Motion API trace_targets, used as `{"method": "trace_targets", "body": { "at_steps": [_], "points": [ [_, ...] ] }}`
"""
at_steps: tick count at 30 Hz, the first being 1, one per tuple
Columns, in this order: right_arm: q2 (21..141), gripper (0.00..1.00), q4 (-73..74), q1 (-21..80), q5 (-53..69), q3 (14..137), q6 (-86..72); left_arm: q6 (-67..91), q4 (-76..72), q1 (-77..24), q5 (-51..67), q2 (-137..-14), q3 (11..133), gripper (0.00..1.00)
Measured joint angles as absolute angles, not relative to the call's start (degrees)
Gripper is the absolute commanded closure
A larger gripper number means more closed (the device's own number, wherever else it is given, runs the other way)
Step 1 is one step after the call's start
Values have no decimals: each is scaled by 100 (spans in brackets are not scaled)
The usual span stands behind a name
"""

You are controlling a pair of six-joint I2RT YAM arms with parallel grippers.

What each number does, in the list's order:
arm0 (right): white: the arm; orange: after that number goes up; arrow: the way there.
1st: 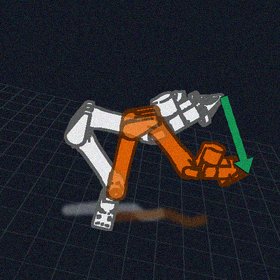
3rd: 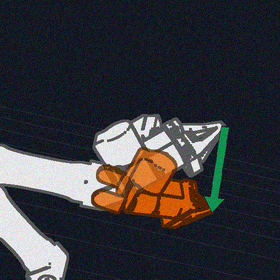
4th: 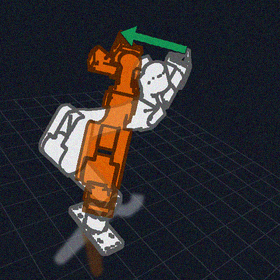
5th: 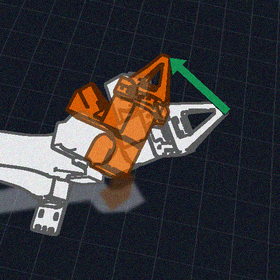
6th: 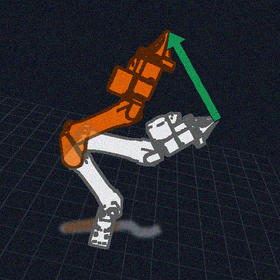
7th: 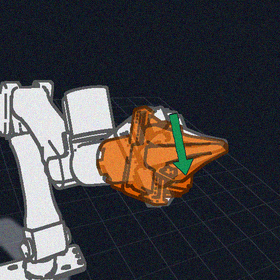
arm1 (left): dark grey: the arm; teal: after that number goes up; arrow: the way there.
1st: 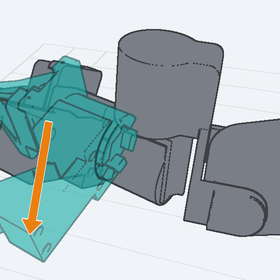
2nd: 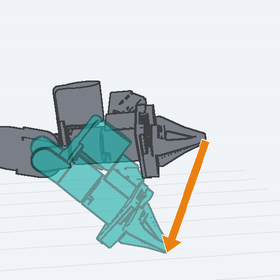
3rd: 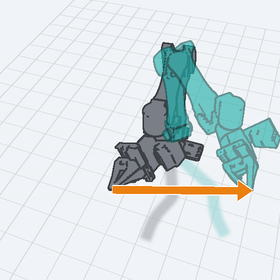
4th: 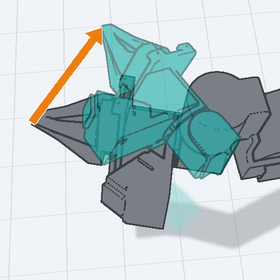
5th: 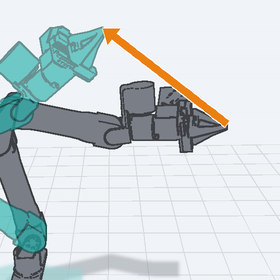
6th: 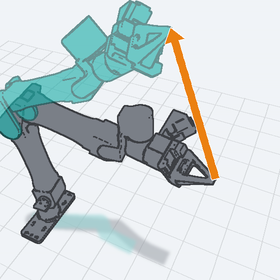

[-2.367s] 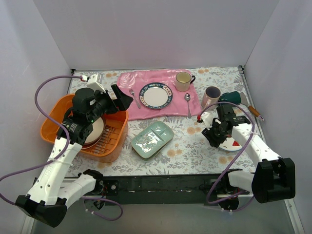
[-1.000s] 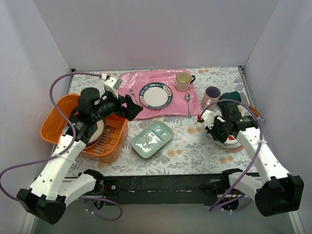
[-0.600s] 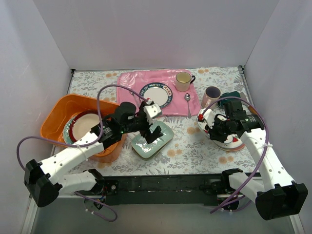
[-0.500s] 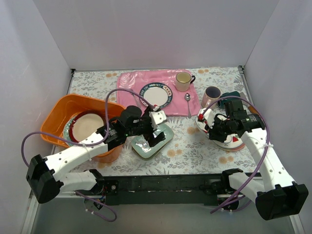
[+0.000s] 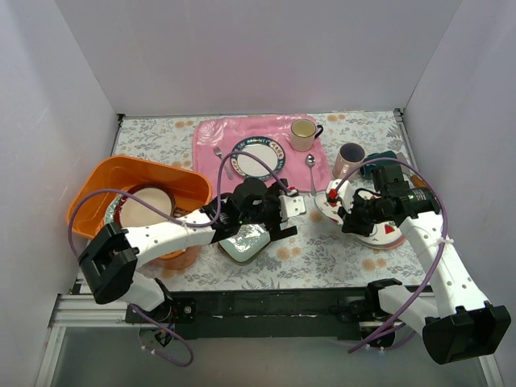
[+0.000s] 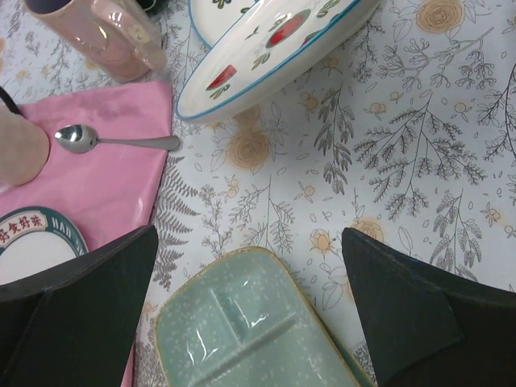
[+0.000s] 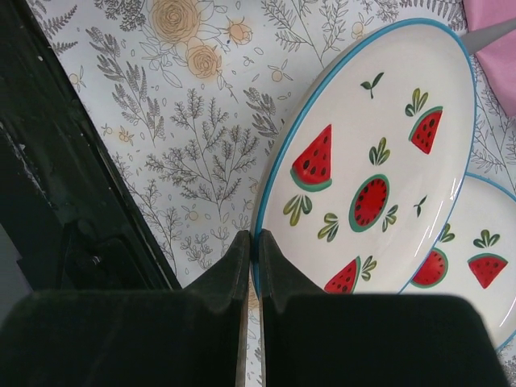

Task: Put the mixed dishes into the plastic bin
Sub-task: Pick up the plate at the center of the board.

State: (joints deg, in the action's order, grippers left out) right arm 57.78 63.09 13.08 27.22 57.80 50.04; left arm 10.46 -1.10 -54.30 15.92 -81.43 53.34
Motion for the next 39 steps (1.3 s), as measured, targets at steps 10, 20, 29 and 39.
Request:
{"method": "trace_targets", "body": {
  "at_steps": [10, 20, 29, 39],
  "points": [
    [5787, 99, 6396, 1308, 2906, 5841, 5103, 760, -864, -5719, 1599, -8882, 5767, 2],
    [5784, 99, 6431, 1286, 3041, 5841, 5124, 705, -1031, -5905, 1964, -9524, 6195, 3],
    [5763, 99, 6488, 1197, 3144, 5863, 5124, 698, -996, -6097, 2067, -9994, 6608, 31],
    [5699, 99, 6619, 1114, 3148, 6014, 5052, 639, -1194, -6130, 1865, -10082, 6744, 54]
  ]
}}
